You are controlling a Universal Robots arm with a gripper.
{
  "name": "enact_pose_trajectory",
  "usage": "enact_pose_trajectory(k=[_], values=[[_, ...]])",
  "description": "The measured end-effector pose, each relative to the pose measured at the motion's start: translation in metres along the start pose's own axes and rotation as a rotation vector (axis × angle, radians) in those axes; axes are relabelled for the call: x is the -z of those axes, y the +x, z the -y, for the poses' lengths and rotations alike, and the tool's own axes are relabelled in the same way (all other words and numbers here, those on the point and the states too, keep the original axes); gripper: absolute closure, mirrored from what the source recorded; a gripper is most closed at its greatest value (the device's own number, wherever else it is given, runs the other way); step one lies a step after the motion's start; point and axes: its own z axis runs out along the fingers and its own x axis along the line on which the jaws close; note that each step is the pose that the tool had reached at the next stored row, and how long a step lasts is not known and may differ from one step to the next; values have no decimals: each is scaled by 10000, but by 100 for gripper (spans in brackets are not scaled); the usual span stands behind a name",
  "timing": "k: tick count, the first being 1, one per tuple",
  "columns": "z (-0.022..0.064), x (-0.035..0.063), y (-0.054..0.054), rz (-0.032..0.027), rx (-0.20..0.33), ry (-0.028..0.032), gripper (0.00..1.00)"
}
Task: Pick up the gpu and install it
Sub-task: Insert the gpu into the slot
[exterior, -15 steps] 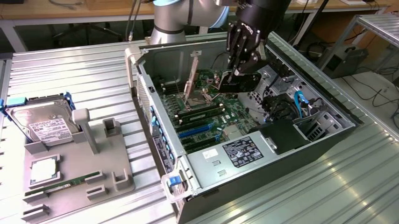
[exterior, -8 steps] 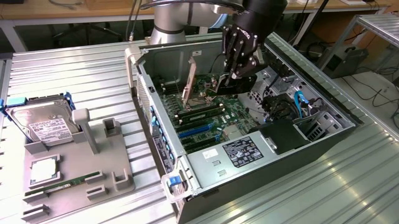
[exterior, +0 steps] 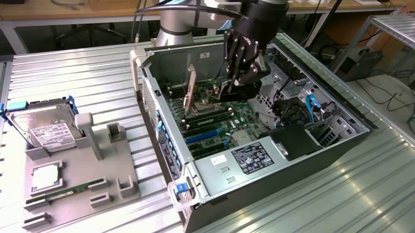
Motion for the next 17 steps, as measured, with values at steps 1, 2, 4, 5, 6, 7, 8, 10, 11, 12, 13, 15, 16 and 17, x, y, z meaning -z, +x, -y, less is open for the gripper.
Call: enact_pose_trajectory(k=[1, 2, 4, 5, 6, 7, 8, 10, 11, 12, 13, 15, 16, 17], values=[[-3, -11, 1, -1, 50, 6, 74], [-10, -37, 2, -8, 177, 16, 74], [-13, -62, 4, -8, 243, 22, 74], [-17, -88, 8, -2, 261, 23, 74], [-22, -106, 13, 0, 272, 24, 74], [-32, -122, 17, 0, 287, 23, 74], [-47, -142, 23, -1, 308, 25, 74], [-76, -177, 33, -3, 341, 26, 74], [-90, -194, 36, -4, 350, 26, 74], [-104, -211, 39, -4, 358, 27, 74], [-118, -230, 41, -5, 367, 30, 74], [-131, -266, 42, -4, 380, 46, 74], [-132, -285, 42, -4, 389, 59, 74], [-132, -310, 42, -3, 401, 74, 74]])
